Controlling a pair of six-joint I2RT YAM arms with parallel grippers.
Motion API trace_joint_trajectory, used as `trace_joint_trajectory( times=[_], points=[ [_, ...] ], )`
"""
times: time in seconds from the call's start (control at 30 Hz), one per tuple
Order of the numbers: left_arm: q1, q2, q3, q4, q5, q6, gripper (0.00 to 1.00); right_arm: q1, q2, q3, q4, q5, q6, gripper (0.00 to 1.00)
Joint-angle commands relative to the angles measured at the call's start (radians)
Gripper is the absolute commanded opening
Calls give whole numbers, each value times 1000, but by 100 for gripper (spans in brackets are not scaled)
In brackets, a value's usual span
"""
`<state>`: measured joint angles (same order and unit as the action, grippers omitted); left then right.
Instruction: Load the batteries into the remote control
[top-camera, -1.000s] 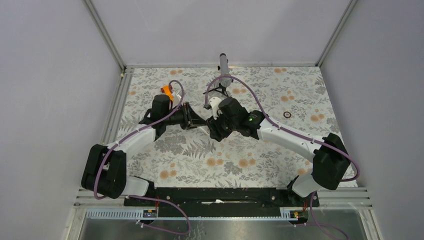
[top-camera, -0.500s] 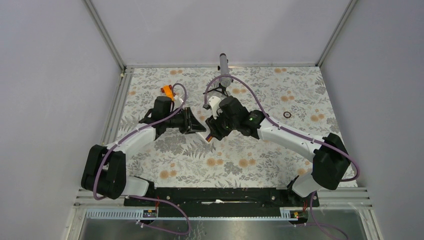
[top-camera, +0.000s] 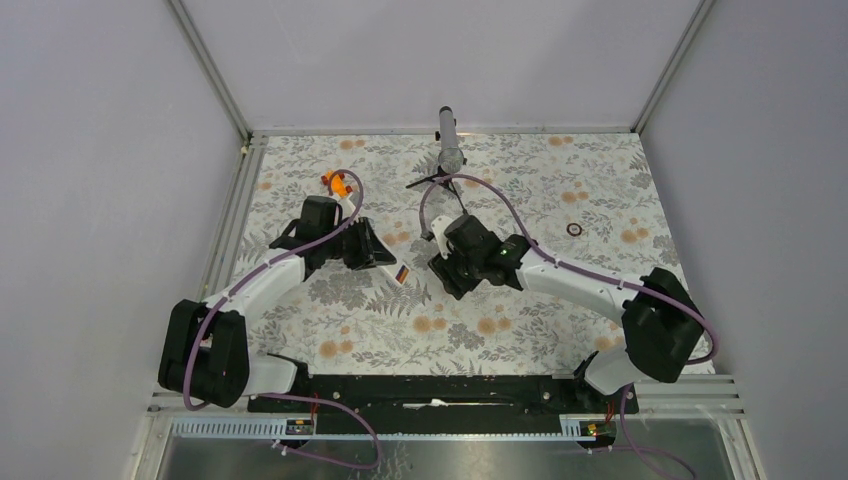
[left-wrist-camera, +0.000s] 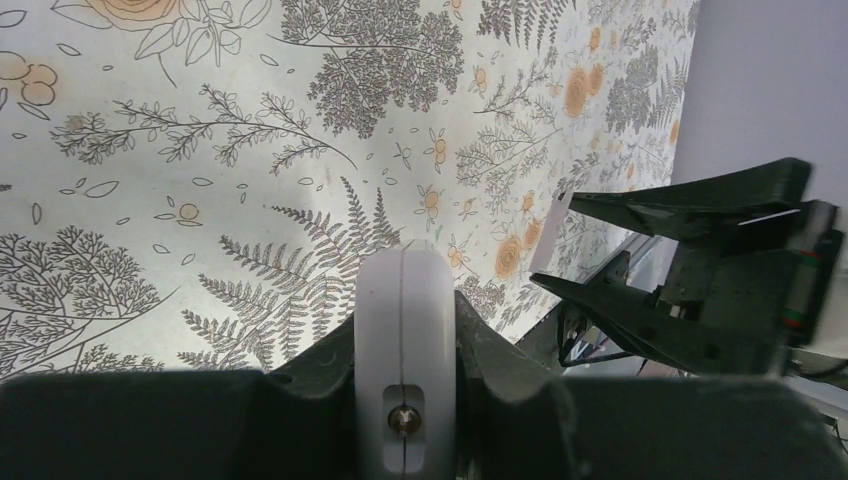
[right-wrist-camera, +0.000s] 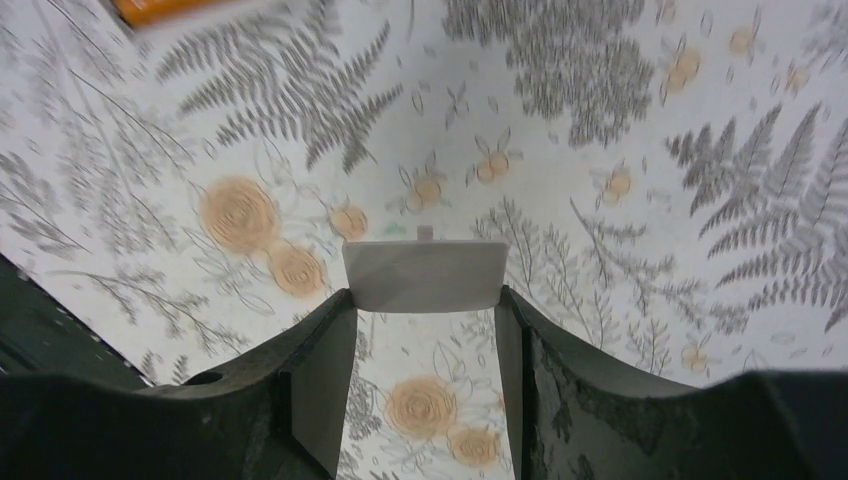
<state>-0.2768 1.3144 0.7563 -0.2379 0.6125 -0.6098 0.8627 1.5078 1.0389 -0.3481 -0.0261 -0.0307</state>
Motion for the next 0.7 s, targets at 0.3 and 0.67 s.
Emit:
trace_joint_trajectory(
  times=[0.3, 0.67],
  points=[
    [8, -36, 3, 23, -10, 22, 0, -12, 169, 20, -192, 40, 15, 60],
    [8, -40, 0, 23, 9, 32, 0, -26, 156, -3, -157, -11, -12, 85]
  ],
)
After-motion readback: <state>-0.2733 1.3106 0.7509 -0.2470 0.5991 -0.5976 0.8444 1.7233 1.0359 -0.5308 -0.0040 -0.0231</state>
